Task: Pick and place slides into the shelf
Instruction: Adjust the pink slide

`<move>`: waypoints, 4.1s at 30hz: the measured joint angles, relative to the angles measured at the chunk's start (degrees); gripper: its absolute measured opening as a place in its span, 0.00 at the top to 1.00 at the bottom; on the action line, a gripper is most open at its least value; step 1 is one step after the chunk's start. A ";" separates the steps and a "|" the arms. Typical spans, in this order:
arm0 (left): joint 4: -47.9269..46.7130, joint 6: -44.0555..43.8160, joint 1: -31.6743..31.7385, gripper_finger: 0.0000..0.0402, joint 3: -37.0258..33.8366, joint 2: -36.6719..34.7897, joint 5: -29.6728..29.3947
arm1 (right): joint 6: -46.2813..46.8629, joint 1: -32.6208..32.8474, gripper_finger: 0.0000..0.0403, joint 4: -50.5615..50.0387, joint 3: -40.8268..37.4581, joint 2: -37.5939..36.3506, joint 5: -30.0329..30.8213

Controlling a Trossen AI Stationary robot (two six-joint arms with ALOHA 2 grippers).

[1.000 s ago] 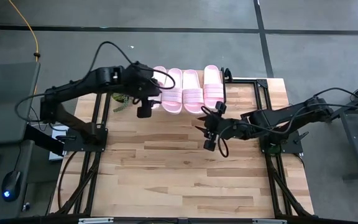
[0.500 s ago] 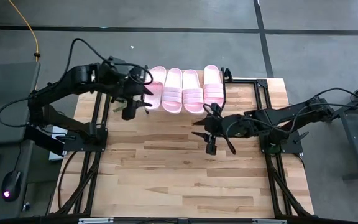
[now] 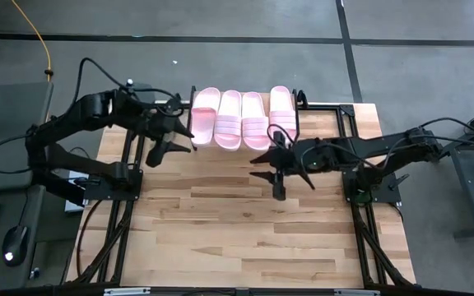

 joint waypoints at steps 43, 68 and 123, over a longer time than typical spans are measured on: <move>47.85 -17.98 -13.55 0.54 -49.40 -27.69 -1.26 | -9.18 -10.16 0.65 4.57 0.00 17.33 25.16; 47.60 -16.10 -13.49 0.54 -49.40 -27.64 -10.11 | -19.85 -9.03 0.65 10.81 0.02 24.05 32.33; 48.39 -15.91 -13.49 0.54 -49.40 -27.64 -9.65 | -29.09 -12.15 0.65 23.24 0.04 30.12 37.80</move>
